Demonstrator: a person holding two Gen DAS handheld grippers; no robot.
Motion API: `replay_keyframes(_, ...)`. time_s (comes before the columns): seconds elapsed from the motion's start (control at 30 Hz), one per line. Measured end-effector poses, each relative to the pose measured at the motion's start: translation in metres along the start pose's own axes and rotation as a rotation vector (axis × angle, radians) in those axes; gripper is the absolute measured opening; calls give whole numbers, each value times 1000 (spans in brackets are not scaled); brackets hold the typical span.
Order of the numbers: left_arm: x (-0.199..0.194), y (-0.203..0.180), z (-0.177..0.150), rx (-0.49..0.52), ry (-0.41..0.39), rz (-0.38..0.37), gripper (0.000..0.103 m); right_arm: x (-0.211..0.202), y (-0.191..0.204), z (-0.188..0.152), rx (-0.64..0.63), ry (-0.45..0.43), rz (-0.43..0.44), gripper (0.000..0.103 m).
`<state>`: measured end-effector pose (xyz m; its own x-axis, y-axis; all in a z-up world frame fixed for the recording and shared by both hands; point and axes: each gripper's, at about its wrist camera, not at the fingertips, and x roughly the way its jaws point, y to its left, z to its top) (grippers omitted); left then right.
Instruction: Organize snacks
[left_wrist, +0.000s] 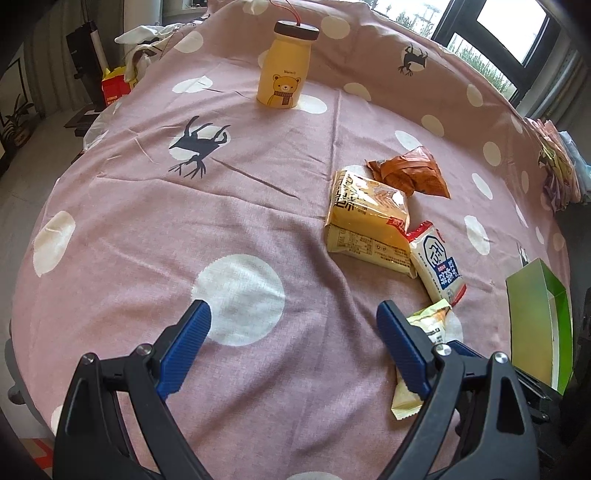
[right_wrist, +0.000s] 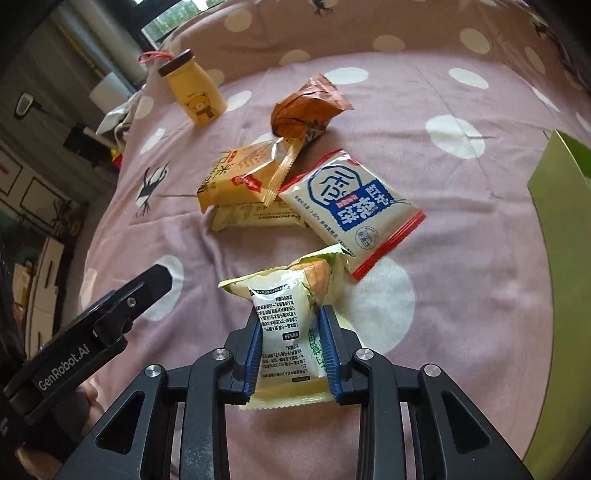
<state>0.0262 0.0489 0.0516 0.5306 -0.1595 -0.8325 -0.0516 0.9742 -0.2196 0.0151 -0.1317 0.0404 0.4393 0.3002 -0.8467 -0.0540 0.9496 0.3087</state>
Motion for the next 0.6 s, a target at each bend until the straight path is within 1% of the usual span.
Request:
replay_keyframes(0.07,-1,1,0,-19,0,-23,92,-7,-4,1,14,-20,20,59)
replay_keyframes(0.1,0,1,0,-24,17,-38,92,-11,-7,0,21,-32,6,62)
replay_keyframes(0.17,2,-2,-1,-17,42,-68,92,-21,-12,1,37,-65,-4,63)
replay_keyframes(0.2,4,-4,-2,-10,55,-81,91,-21,-12,1,37,-65,-4,63)
replay_keyframes(0.23,5,-7,-3,-6,65,-88,90,-25,-15,2,46,-79,7,63)
replay_keyframes(0.27,6,-10,-4,-1,76,-99,90,-31,-22,2,80,-105,44,63)
replay_keyframes(0.37,7,-22,-9,32,100,-146,89,-31,-37,4,162,-105,97,63)
replay_keyframes(0.4,8,-26,-11,46,109,-162,86,-29,-40,5,181,-100,115,63)
replay_keyframes(0.43,9,-32,-13,63,120,-180,83,-29,-40,5,181,-100,115,63)
replay_keyframes(0.5,11,-42,-17,91,135,-203,78,-24,-49,5,234,-87,179,63)
replay_keyframes(0.57,15,-54,-22,133,158,-218,73,-20,-52,6,253,-71,217,63)
replay_keyframes(0.6,18,-58,-24,145,168,-225,68,-18,-52,6,257,-66,237,63)
